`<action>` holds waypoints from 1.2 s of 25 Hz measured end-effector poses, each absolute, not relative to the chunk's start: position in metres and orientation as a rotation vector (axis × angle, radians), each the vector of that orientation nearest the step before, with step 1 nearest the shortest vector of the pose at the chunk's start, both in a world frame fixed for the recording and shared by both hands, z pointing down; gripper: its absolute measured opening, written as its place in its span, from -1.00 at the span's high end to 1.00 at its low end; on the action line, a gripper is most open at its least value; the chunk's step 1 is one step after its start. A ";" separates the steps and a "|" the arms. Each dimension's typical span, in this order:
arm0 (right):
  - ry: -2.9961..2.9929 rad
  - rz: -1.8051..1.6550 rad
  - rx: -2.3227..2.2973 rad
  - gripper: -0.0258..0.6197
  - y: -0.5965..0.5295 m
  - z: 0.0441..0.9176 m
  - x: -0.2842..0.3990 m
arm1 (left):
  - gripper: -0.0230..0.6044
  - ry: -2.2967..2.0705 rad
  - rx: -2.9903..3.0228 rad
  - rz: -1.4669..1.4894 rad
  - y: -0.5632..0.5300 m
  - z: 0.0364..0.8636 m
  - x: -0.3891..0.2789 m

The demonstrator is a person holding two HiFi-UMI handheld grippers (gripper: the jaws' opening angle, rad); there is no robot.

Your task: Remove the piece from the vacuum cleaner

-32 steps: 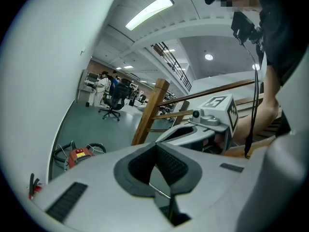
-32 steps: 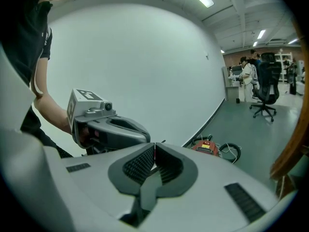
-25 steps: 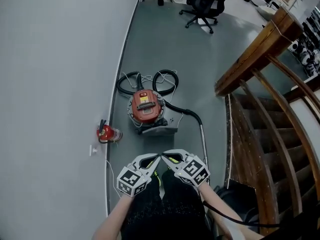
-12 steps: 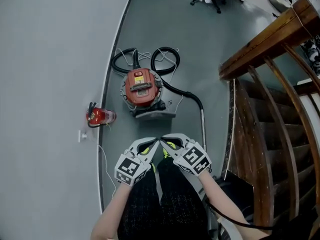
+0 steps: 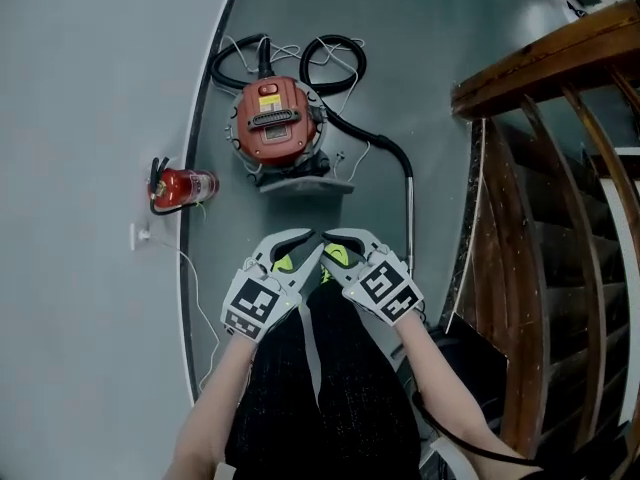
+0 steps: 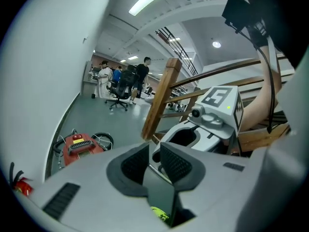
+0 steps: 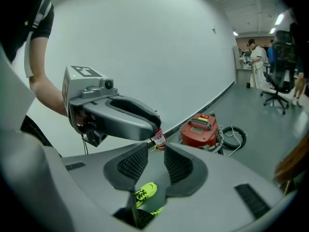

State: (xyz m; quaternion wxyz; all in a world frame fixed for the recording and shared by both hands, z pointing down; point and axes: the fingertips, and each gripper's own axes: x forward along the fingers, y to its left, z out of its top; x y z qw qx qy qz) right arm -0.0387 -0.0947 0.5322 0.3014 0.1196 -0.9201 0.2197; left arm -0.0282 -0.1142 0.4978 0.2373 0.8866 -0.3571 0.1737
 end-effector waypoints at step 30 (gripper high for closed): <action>-2.332 0.456 0.330 0.24 -0.153 0.687 -0.038 | 0.27 -1.036 2.432 0.791 -0.150 0.680 -0.071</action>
